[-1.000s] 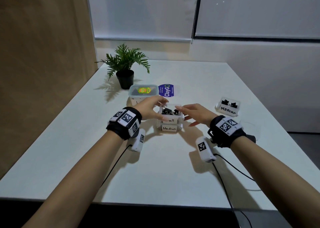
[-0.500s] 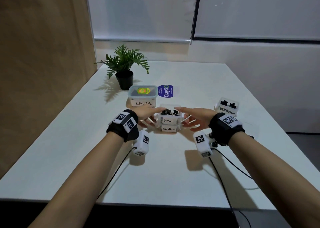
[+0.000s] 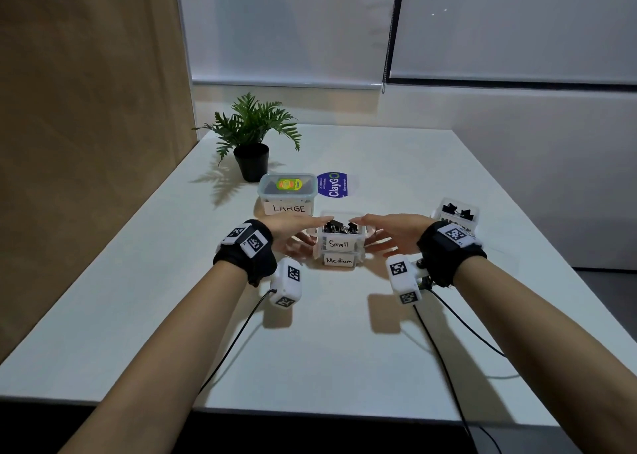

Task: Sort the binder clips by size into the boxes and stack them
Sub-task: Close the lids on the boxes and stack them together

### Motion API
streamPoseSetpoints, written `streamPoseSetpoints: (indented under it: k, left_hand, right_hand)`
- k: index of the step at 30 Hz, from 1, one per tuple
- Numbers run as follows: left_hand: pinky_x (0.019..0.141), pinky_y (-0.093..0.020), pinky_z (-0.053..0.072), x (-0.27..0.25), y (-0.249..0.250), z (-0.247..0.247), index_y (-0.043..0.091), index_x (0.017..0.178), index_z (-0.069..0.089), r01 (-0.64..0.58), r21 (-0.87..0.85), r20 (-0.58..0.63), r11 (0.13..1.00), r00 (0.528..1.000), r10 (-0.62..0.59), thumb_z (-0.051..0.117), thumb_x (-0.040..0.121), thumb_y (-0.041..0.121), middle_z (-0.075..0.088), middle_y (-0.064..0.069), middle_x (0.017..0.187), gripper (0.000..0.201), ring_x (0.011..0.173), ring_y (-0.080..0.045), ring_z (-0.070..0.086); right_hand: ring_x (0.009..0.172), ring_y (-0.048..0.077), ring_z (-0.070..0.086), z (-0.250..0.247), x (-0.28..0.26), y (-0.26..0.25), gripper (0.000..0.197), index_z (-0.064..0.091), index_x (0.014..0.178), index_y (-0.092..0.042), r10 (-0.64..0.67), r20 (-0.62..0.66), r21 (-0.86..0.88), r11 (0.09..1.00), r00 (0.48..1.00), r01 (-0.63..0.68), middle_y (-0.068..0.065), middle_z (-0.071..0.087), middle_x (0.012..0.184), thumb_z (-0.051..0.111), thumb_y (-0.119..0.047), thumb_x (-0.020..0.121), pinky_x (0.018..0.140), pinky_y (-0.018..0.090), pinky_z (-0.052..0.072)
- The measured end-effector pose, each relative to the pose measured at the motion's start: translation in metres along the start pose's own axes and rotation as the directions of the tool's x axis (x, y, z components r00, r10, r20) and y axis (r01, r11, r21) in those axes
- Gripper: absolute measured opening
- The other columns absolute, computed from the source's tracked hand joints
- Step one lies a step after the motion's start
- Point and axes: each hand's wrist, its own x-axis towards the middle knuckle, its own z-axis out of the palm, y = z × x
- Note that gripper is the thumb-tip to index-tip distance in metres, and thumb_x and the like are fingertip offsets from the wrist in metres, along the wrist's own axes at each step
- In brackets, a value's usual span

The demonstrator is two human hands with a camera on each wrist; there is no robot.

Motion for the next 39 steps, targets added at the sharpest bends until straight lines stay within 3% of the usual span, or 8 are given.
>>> streamPoseSetpoints:
  k: [6, 8, 14, 16, 20, 28, 33, 39]
  left_hand:
    - [0.041, -0.018, 0.039, -0.002, -0.003, 0.005, 0.017, 0.103, 0.065, -0.016, -0.088, -0.054, 0.996, 0.998, 0.011, 0.063, 0.086, 0.047, 0.064, -0.007, 0.078, 0.034, 0.052, -0.014, 0.053]
    - [0.046, -0.02, 0.035, -0.003, 0.0, 0.004, 0.017, 0.104, 0.064, -0.004, -0.055, -0.056, 0.999, 0.998, 0.001, 0.063, 0.085, 0.049, 0.061, -0.005, 0.076, 0.037, 0.045, -0.01, 0.047]
    - [0.077, -0.034, 0.052, -0.004, 0.009, -0.003, 0.011, 0.115, 0.064, 0.04, 0.104, -0.1, 0.994, 0.995, -0.029, 0.066, 0.078, 0.057, 0.062, -0.004, 0.095, 0.059, 0.074, -0.019, 0.057]
    - [0.078, -0.036, 0.055, -0.004, 0.009, -0.003, 0.009, 0.111, 0.065, 0.042, 0.12, -0.13, 0.992, 0.991, -0.026, 0.069, 0.076, 0.057, 0.064, -0.004, 0.091, 0.06, 0.068, -0.019, 0.062]
    - [0.054, -0.025, 0.055, -0.007, 0.014, 0.001, 0.006, 0.108, 0.064, 0.032, 0.084, -0.19, 0.996, 0.982, -0.015, 0.075, 0.075, 0.049, 0.068, -0.008, 0.09, 0.055, 0.056, -0.022, 0.068]
    - [0.074, -0.04, 0.058, -0.008, 0.025, 0.012, 0.006, 0.083, 0.047, 0.002, 0.07, -0.296, 0.998, 0.955, 0.019, 0.077, 0.079, 0.029, 0.059, -0.01, 0.072, 0.038, 0.074, -0.029, 0.068]
    - [0.084, -0.05, 0.056, -0.007, 0.031, 0.015, 0.004, 0.08, 0.047, 0.018, 0.072, -0.324, 0.997, 0.946, 0.006, 0.082, 0.074, 0.026, 0.062, -0.018, 0.081, 0.042, 0.091, -0.038, 0.07]
    - [0.081, -0.045, 0.058, -0.009, 0.037, 0.023, 0.001, 0.128, 0.036, 0.008, 0.149, -0.383, 0.989, 0.922, 0.05, 0.073, 0.083, 0.012, 0.059, -0.016, 0.092, 0.059, 0.072, -0.034, 0.068]
  right_hand:
    - [0.065, 0.02, 0.068, -0.002, 0.001, -0.003, 0.07, 0.051, 0.133, -0.005, -0.009, 0.022, 0.094, 0.996, 1.0, 0.006, 0.016, 0.067, 0.107, 0.074, -0.043, 0.079, 0.059, 0.026, 0.058]
    - [0.062, 0.021, 0.069, -0.001, 0.0, -0.003, 0.066, 0.053, 0.128, -0.003, 0.012, 0.012, 0.121, 0.993, 1.0, -0.013, 0.017, 0.064, 0.109, 0.075, -0.04, 0.079, 0.054, 0.027, 0.057]
    - [0.065, 0.019, 0.059, 0.003, -0.006, -0.002, 0.04, 0.059, 0.104, -0.008, 0.024, -0.012, 0.203, 0.979, 1.0, -0.021, 0.012, 0.06, 0.097, 0.077, -0.032, 0.078, 0.044, 0.02, 0.05]
    - [0.069, 0.023, 0.063, 0.003, -0.007, -0.004, 0.046, 0.057, 0.108, -0.008, 0.029, -0.003, 0.199, 0.98, 1.0, -0.028, 0.016, 0.064, 0.1, 0.079, -0.032, 0.076, 0.049, 0.023, 0.054]
    - [0.076, 0.03, 0.07, 0.003, -0.008, -0.009, 0.049, 0.061, 0.105, -0.002, -0.021, -0.086, 0.075, 0.997, 0.996, 0.027, 0.021, 0.07, 0.097, 0.081, -0.033, 0.074, 0.078, 0.038, 0.06]
    - [0.06, 0.024, 0.065, 0.012, -0.01, -0.013, 0.032, 0.055, 0.09, 0.0, -0.127, -0.232, 0.041, 0.989, 0.964, 0.14, 0.02, 0.065, 0.079, 0.076, -0.023, 0.082, 0.064, 0.034, 0.06]
    - [0.057, 0.027, 0.061, 0.017, -0.01, -0.014, 0.03, 0.051, 0.085, 0.001, -0.136, -0.276, 0.065, 0.985, 0.951, 0.16, 0.019, 0.059, 0.069, 0.075, -0.017, 0.083, 0.068, 0.041, 0.06]
    - [0.064, 0.032, 0.064, 0.022, -0.01, -0.011, 0.036, 0.054, 0.088, 0.005, -0.14, -0.312, 0.135, 0.973, 0.94, 0.19, 0.018, 0.058, 0.072, 0.079, -0.018, 0.078, 0.079, 0.049, 0.058]
